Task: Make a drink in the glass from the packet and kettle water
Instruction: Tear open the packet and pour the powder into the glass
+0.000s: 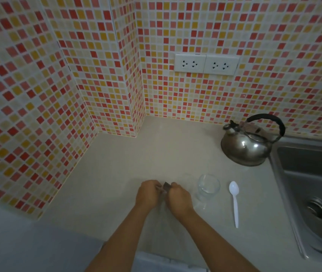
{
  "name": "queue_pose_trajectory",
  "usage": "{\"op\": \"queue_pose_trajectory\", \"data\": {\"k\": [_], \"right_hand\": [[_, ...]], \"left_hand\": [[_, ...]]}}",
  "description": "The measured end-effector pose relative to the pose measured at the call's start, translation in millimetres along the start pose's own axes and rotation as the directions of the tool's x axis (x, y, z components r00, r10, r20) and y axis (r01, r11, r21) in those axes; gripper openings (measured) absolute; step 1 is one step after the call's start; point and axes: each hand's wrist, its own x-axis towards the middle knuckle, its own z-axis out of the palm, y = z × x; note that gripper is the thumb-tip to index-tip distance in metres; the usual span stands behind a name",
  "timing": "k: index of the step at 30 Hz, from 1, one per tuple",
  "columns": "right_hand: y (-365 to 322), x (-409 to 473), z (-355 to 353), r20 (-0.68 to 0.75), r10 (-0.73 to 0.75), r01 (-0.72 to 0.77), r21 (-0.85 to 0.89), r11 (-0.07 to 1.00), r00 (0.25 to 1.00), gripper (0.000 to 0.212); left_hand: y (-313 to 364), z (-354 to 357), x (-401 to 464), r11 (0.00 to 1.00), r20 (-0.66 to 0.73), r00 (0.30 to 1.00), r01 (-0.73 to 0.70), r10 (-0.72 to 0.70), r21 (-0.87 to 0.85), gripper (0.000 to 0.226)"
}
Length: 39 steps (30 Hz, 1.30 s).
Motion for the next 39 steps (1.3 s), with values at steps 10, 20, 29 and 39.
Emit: {"op": "queue_pose_trajectory", "data": {"k": [10,20,29,39], "right_hand": [[-16.9,-21.4,-62.1,-0.081,0.107,-0.087,0.213,0.973,0.991,0.034],[13.5,-59.1,-127.6,-0.177,0.180,-0.079,0.462,0.883,0.968,0.045],[50.3,-79.2,-154.6,-0.138,0.252,-0.143,0.530,0.836,0.958,0.012],[57.6,-85.1,-169.0,-0.028,0.256,-0.167,0.691,0.704,0.966,0.016]], "left_hand": [[45.9,-34.9,-22.8,0.662,0.163,0.982,0.183,-0.093,-0.727,0.026],[105.6,-32.8,-51.6,0.686,0.308,0.943,0.143,0.125,-0.714,0.010],[150.6,-5.2,-68.4,0.711,0.310,0.944,0.143,0.111,-0.689,0.017],[162.0,3.7,-67.9,0.731,0.283,0.949,0.095,0.139,-0.676,0.016]]}}
